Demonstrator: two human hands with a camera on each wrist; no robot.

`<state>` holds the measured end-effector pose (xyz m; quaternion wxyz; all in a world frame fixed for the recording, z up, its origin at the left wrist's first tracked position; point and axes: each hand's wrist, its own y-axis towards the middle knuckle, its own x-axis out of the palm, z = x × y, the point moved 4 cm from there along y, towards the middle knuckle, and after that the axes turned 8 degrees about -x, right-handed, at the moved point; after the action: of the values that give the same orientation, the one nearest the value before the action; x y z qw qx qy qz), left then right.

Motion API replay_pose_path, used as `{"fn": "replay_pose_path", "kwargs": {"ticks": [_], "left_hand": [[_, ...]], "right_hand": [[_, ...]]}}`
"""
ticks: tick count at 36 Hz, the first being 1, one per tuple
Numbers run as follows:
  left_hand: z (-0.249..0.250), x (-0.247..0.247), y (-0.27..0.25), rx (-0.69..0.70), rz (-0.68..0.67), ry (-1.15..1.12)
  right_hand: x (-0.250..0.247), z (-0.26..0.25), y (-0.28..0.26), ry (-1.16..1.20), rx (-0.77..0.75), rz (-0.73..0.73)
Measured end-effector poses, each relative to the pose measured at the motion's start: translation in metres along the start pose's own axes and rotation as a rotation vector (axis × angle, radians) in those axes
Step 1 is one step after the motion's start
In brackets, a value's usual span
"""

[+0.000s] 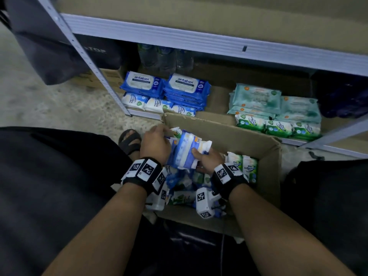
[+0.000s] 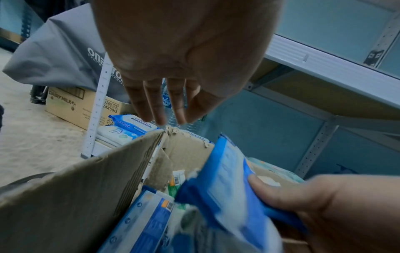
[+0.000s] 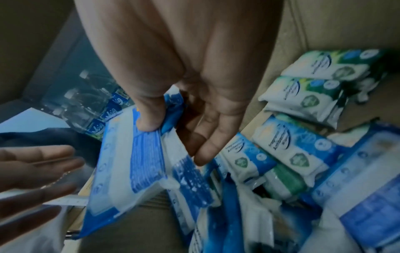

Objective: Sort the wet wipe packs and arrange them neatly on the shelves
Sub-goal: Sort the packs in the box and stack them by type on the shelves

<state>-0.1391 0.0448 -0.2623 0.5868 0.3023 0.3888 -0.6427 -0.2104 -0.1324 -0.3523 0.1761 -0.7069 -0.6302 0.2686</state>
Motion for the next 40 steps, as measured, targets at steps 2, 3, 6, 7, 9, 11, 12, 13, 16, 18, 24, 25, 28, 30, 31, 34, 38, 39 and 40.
{"fn": "replay_pose_path", "kwargs": {"ticks": [2, 3, 6, 7, 9, 11, 12, 13, 16, 18, 24, 25, 28, 30, 31, 34, 38, 39, 40], "left_hand": [[0.0, 0.003, 0.001, 0.018, 0.027, 0.018], [0.0, 0.005, 0.001, 0.021, 0.019, 0.033], [0.002, 0.015, 0.0, 0.024, -0.045, 0.073], [0.002, 0.018, 0.0, 0.029, -0.069, 0.074], [0.002, 0.025, 0.0, 0.028, -0.134, 0.069], [0.001, 0.034, 0.0, 0.032, -0.223, 0.061], [0.001, 0.039, -0.001, 0.028, -0.265, 0.06], [0.0, 0.044, -0.002, 0.018, -0.307, 0.066], [-0.006, 0.062, -0.008, -0.016, -0.485, 0.185], [-0.012, 0.072, -0.012, -0.012, -0.584, 0.285], [-0.008, 0.093, -0.021, 0.041, -0.789, 0.513], [-0.008, 0.096, -0.023, 0.038, -0.821, 0.516], [-0.018, 0.108, -0.031, 0.004, -0.942, 0.539], [-0.031, 0.113, -0.033, -0.052, -0.969, 0.534], [-0.038, 0.113, -0.033, -0.068, -0.962, 0.543], [-0.056, 0.115, -0.03, -0.139, -0.983, 0.552], [-0.061, 0.12, -0.034, -0.153, -1.014, 0.576], [-0.063, 0.122, -0.035, -0.15, -1.008, 0.583], [-0.065, 0.124, -0.035, -0.146, -1.017, 0.568]], "right_hand": [[0.013, -0.003, 0.002, 0.152, 0.046, -0.062], [0.02, -0.003, 0.005, 0.158, 0.053, -0.116], [0.033, -0.005, 0.009, 0.048, 0.044, -0.263], [0.033, -0.004, 0.01, -0.048, 0.025, -0.271], [0.031, 0.001, 0.012, -0.17, -0.01, -0.248], [0.024, 0.008, 0.015, -0.217, 0.007, -0.197], [0.019, 0.011, 0.016, -0.247, 0.017, -0.163], [0.013, 0.015, 0.017, -0.279, 0.036, -0.135], [-0.002, 0.029, 0.022, -0.359, 0.039, -0.078], [-0.009, 0.037, 0.022, -0.372, 0.065, -0.055], [-0.018, 0.058, 0.029, -0.45, 0.049, -0.094], [-0.021, 0.059, 0.03, -0.484, 0.046, -0.101], [-0.036, 0.068, 0.035, -0.548, 0.042, -0.072], [-0.051, 0.077, 0.041, -0.577, 0.044, -0.014], [-0.057, 0.081, 0.044, -0.589, 0.046, 0.001], [-0.072, 0.089, 0.049, -0.64, 0.078, -0.021], [-0.085, 0.101, 0.054, -0.72, 0.101, -0.078], [-0.086, 0.103, 0.054, -0.742, 0.092, -0.081], [-0.087, 0.103, 0.054, -0.764, 0.077, -0.085]]}}
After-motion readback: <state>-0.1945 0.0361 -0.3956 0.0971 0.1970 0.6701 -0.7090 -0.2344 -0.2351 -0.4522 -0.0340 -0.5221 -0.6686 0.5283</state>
